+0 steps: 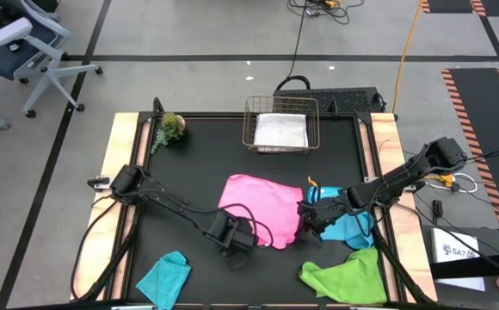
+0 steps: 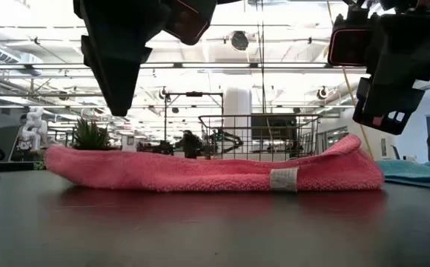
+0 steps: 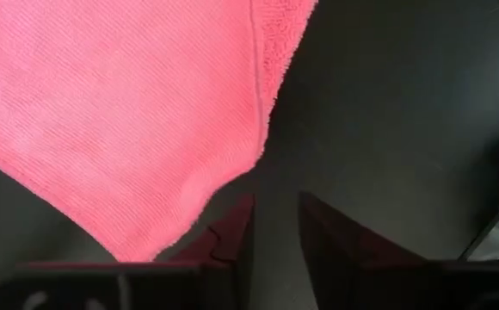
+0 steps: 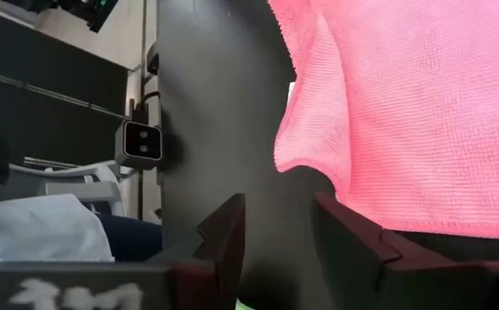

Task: Fold microfiber towels
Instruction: Fold the pink towel

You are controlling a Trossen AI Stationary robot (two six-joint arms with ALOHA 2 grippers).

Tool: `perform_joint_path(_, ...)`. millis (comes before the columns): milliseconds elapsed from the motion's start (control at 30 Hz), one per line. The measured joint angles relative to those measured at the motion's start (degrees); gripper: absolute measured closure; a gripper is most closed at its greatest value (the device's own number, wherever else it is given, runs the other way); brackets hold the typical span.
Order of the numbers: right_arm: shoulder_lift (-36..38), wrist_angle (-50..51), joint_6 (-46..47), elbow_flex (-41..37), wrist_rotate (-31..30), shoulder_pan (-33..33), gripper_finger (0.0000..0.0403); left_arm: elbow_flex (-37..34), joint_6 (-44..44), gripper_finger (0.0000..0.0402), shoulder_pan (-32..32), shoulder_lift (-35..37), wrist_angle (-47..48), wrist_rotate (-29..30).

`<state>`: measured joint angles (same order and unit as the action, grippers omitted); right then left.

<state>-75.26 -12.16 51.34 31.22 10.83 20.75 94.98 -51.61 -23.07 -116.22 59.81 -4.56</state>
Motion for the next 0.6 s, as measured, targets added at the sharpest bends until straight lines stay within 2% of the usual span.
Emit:
perform_joint_path(100,0.0,0.0,-1.1,0.0,-0.1,0.0,0.0268,0.0,0.9,0.0303,0.0,0.0,0.0,0.1)
perform_joint_path(167,0.0,0.0,-1.9,0.0,-0.4,-0.1,0.0269,0.0,1.5,0.0303,0.0,0.0,0.0,2.4)
perform_joint_path(333,0.0,0.5,-5.1,0.0,-4.8,-0.6,0.0287,0.0,-1.3,0.0304,0.3,0.0,0.0,20.6)
perform_joint_path(433,0.0,1.0,-6.1,0.0,-5.0,-1.7,0.0316,0.0,-2.1,0.0304,1.4,0.0,0.1,25.8)
perform_joint_path(600,0.0,2.1,-8.4,0.0,-5.0,-3.3,0.0393,0.0,-0.9,0.0305,3.9,0.0,0.1,27.2)
